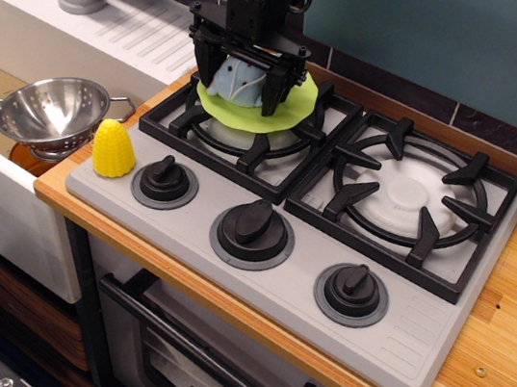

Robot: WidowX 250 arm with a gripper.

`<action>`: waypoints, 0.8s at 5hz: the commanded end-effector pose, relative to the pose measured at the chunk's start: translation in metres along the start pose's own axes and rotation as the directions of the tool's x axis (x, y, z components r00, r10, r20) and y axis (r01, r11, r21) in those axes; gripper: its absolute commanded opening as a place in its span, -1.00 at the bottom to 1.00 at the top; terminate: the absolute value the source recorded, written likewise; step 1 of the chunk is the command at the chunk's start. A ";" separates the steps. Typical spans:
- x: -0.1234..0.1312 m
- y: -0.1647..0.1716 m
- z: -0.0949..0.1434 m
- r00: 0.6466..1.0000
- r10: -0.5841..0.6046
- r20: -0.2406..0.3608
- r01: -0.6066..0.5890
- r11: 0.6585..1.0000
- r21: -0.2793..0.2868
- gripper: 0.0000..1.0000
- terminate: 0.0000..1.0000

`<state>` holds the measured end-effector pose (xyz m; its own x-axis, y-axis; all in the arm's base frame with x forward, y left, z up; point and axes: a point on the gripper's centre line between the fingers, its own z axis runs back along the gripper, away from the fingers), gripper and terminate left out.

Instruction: End effector transition from object to object

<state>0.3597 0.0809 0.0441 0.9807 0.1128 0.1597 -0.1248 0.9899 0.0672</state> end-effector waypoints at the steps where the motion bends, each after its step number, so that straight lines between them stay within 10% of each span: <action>1: 0.000 0.000 0.000 1.000 0.000 0.000 0.000 1.000 0.000 1.00 -1.00; 4: 0.011 0.014 0.096 0.997 -0.049 -0.056 0.055 0.993 0.104 1.00 -1.00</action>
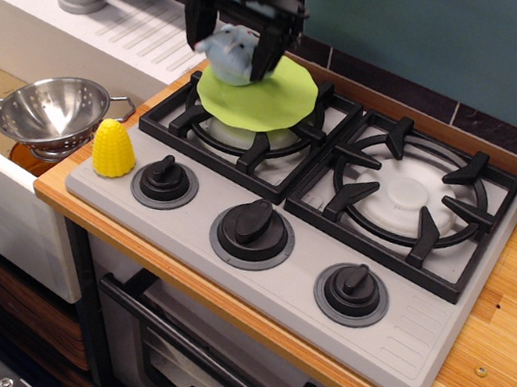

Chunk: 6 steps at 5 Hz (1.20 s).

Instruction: End effector transition from object to object

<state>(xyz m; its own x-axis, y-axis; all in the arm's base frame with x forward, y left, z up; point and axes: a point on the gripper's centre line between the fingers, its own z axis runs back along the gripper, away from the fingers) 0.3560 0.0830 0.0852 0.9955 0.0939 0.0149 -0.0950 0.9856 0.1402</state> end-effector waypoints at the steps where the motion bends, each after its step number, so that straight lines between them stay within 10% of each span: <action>1: -0.020 0.029 0.061 0.997 -0.034 0.064 0.030 0.998 0.059 1.00 -1.00; 6: -0.085 0.044 0.005 0.993 -0.009 0.122 0.007 1.000 0.024 1.00 -1.00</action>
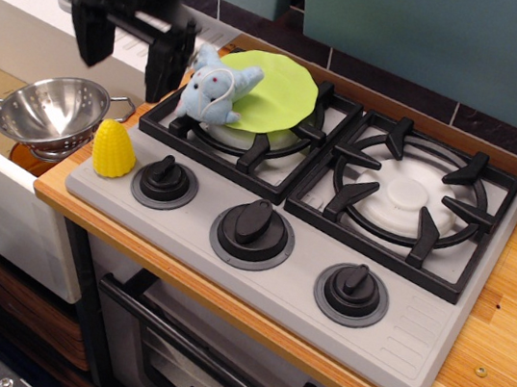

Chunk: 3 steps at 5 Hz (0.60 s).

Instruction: End effector transition from object to object

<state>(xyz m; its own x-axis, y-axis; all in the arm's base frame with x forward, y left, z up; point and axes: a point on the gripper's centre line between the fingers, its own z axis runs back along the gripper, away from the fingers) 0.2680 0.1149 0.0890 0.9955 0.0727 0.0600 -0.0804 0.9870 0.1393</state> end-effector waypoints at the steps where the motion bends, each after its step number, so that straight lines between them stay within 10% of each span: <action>1: -0.003 0.000 -0.005 0.995 0.010 0.104 -0.014 0.999 0.031 1.00 -1.00; 3: 0.000 -0.004 -0.028 0.988 0.012 0.155 -0.017 0.999 0.034 1.00 -1.00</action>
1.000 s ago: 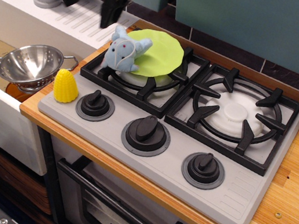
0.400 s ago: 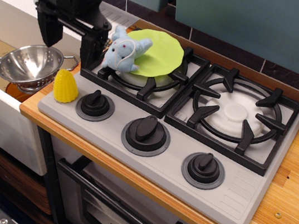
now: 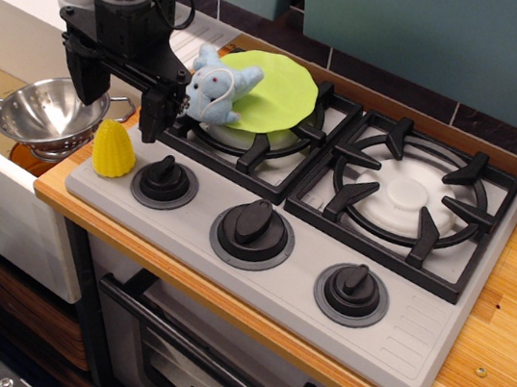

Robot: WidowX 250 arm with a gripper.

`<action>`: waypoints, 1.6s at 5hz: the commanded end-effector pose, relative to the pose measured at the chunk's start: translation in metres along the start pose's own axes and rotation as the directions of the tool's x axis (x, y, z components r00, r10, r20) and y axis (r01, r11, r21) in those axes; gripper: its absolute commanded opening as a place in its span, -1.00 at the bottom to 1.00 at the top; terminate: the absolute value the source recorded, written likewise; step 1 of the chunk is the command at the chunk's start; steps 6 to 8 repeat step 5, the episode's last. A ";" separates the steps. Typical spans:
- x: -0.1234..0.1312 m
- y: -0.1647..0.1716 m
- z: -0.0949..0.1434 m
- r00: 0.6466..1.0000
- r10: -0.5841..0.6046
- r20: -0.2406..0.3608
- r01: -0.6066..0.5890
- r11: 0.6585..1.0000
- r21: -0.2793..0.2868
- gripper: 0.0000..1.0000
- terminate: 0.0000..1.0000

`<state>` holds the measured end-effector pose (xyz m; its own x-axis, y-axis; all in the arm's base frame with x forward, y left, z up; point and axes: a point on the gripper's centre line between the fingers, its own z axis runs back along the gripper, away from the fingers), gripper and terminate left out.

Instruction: End effector transition from object to object

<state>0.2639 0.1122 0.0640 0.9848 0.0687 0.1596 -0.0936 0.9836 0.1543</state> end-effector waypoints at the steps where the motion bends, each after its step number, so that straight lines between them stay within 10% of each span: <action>1: 0.003 0.005 -0.012 0.997 -0.003 0.074 0.001 1.000 0.026 1.00 -1.00; 4: -0.006 0.020 -0.035 0.994 -0.012 0.106 0.008 0.999 0.039 1.00 -1.00; 5: -0.005 0.019 -0.038 0.997 0.019 0.078 -0.020 1.000 0.017 1.00 1.00; 8: -0.005 0.019 -0.038 0.997 0.019 0.078 -0.020 1.000 0.017 1.00 1.00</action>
